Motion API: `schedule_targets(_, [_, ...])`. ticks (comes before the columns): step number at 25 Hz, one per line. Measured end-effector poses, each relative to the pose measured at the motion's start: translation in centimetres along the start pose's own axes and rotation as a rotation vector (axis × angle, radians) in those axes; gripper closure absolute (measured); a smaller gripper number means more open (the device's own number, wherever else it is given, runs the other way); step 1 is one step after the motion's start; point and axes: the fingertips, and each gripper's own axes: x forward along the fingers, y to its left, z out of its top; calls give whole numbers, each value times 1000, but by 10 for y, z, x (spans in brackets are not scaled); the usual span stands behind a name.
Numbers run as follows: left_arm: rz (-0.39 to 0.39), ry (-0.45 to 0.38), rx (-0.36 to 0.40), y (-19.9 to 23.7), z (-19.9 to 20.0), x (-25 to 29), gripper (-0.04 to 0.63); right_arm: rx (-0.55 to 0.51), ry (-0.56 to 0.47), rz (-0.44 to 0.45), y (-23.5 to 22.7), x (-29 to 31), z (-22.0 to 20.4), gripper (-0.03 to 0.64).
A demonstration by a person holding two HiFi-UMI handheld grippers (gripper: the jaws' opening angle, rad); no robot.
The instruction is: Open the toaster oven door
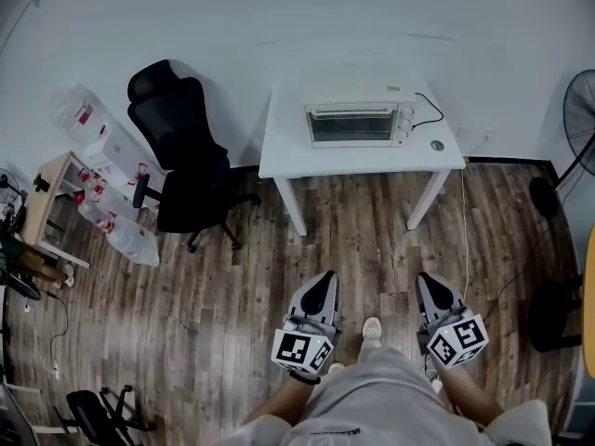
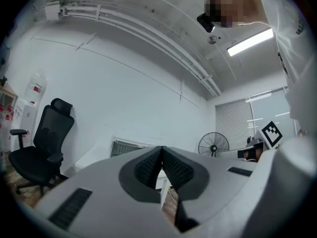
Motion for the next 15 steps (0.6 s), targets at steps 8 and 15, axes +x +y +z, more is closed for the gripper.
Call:
schedule_targets(8, [25,24,-13,9,-8,87,589,7,4,49,-64,55,22,600])
schedule_targets(15, [45,14,-51,10,-19,146,589,11,18,84,-115,86,32,600])
